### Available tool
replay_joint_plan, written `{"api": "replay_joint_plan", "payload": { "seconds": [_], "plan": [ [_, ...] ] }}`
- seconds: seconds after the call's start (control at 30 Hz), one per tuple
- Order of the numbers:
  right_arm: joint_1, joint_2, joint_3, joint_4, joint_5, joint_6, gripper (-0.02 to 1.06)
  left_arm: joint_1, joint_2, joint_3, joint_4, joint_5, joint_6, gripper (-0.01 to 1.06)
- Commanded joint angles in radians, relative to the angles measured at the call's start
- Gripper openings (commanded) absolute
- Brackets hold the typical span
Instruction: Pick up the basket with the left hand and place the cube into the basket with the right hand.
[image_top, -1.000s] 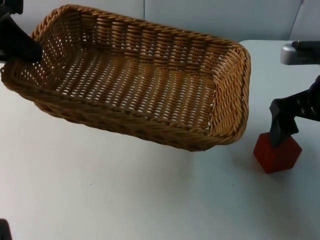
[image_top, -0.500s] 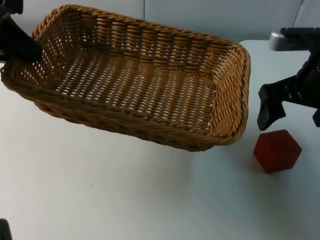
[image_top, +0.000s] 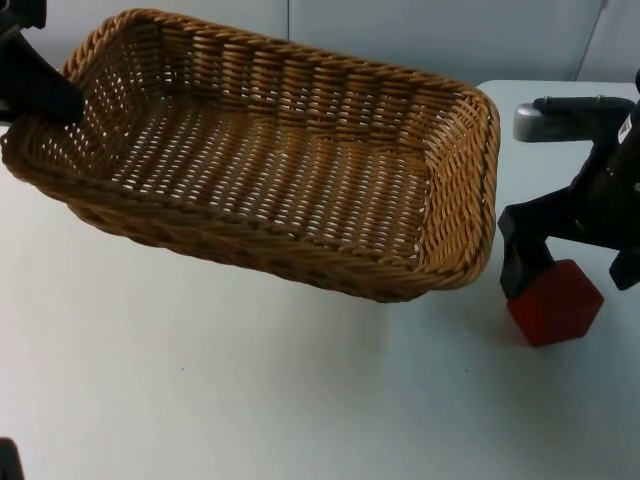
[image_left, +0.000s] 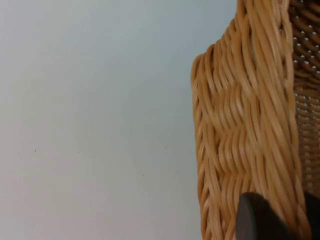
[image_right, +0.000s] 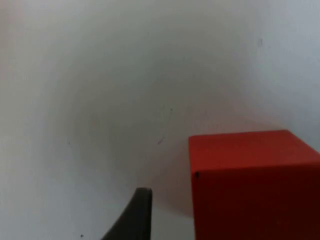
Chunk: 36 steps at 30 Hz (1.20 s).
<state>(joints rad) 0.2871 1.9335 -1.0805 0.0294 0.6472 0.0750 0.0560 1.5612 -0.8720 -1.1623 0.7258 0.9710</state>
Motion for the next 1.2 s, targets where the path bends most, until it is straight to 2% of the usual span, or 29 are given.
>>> {"api": "replay_joint_plan", "payload": {
  "seconds": [0.0, 0.5, 0.53, 0.57, 0.63, 0.67, 0.73, 0.77, 1.0, 1.13, 1.17],
  "plan": [
    [0.004, 0.012, -0.006, 0.002, 0.002, -0.005, 0.94, 0.0, -0.013, 0.001, -0.037, 0.014, -0.007, 0.0],
    [0.004, 0.066, -0.006, 0.002, -0.049, -0.003, 0.93, 0.0, -0.013, 0.001, -0.037, 0.014, -0.007, 0.0],
    [0.004, 0.066, -0.006, 0.002, -0.049, 0.003, 0.91, 0.0, -0.013, 0.001, -0.037, 0.014, -0.007, 0.0],
    [0.004, 0.066, -0.006, 0.002, -0.049, 0.005, 0.83, 0.0, -0.013, 0.001, -0.037, 0.014, -0.007, 0.0],
    [0.004, 0.066, -0.006, 0.002, -0.044, 0.022, 0.45, 0.0, -0.013, 0.001, -0.037, 0.014, -0.007, 0.0],
    [0.004, 0.066, -0.006, 0.002, -0.044, 0.022, 0.45, 0.0, -0.013, 0.001, -0.037, 0.014, -0.007, 0.0],
    [0.004, 0.066, -0.006, 0.002, -0.046, 0.012, 0.03, 0.0, -0.013, 0.001, -0.037, 0.014, -0.007, 0.0],
    [0.004, 0.066, -0.006, 0.005, -0.046, 0.003, 0.0, 0.0, -0.013, 0.001, -0.037, 0.014, -0.007, 0.0],
    [0.0, 0.047, -0.038, 0.001, -0.024, 0.0, 0.0, 0.0, -0.013, 0.001, -0.037, 0.014, -0.007, 0.0],
    [-0.007, -0.038, -0.204, -0.095, 0.124, 0.04, 0.0, 0.0, -0.013, 0.001, -0.037, 0.011, -0.007, 0.0],
    [-0.007, -0.038, -0.204, -0.095, 0.124, 0.04, 0.0, 0.0, -0.013, 0.001, -0.037, 0.011, -0.007, 0.0]
  ]
}}
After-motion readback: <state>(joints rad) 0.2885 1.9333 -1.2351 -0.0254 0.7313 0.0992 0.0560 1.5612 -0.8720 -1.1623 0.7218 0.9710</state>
